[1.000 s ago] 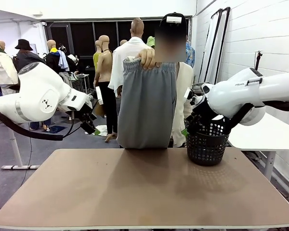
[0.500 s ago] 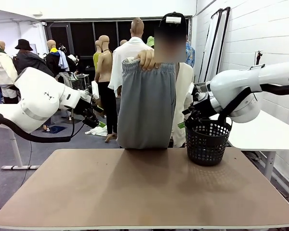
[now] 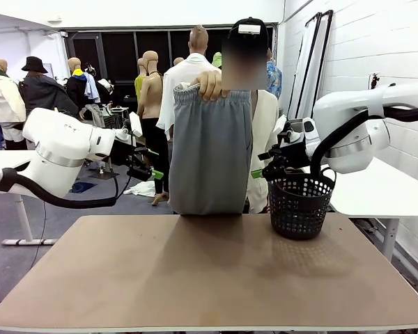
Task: Fold the training pants.
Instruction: Grab both ends of the Training pants handed by a person.
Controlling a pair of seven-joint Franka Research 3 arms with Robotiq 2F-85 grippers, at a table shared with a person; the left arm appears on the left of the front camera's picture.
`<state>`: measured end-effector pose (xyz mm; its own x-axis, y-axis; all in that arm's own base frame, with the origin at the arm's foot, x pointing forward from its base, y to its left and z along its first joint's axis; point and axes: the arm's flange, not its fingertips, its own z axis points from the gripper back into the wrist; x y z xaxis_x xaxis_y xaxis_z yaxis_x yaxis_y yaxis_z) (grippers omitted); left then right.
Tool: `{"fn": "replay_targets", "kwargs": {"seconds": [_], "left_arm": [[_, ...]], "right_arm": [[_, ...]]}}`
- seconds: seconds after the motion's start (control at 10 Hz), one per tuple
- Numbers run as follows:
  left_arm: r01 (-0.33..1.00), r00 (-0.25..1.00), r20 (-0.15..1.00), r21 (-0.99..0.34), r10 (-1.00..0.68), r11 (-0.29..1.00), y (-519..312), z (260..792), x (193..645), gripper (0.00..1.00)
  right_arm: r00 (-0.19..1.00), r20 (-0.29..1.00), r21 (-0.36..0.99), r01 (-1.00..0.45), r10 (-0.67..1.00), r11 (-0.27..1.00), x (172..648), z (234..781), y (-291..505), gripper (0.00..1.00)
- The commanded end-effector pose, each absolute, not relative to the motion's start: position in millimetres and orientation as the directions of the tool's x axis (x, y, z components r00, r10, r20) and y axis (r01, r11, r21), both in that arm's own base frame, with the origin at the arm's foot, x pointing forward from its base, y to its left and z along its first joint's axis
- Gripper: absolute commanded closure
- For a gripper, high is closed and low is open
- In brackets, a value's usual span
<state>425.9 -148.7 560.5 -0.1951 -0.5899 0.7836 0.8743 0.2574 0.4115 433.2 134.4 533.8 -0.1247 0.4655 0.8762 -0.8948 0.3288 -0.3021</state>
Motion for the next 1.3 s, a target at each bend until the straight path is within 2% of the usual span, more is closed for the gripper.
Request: {"fn": "replay_targets", "kwargs": {"seconds": [0.0,0.1,0.4,0.5,0.9,1.2], "left_arm": [[0.878,-0.13,0.785,0.375,-0.605,0.298,-147,556,438,0.0],[0.874,-0.195,0.784,0.411,-0.59,0.257,-149,561,426,0.0],[0.874,-0.195,0.784,0.411,-0.59,0.257,-149,561,426,0.0],[0.881,-0.16,0.785,0.387,-0.598,0.272,-152,559,425,0.0],[0.897,-0.232,0.841,0.379,-0.49,0.226,-155,560,448,0.0],[0.907,-0.25,0.871,0.364,-0.423,0.212,-158,563,450,0.0]], "right_arm": [[-0.136,0.876,-0.321,-0.881,0.463,0.348,444,525,135,0.0],[-0.125,0.876,-0.302,-0.895,0.466,0.329,433,534,134,0.0],[-0.125,0.876,-0.302,-0.895,0.466,0.329,433,534,134,0.0],[-0.127,0.877,-0.304,-0.894,0.464,0.33,435,532,134,0.0],[-0.175,0.901,-0.318,-0.888,0.396,0.333,454,538,131,0.0],[-0.168,0.929,-0.265,-0.924,0.328,0.276,455,538,132,0.0]]}}
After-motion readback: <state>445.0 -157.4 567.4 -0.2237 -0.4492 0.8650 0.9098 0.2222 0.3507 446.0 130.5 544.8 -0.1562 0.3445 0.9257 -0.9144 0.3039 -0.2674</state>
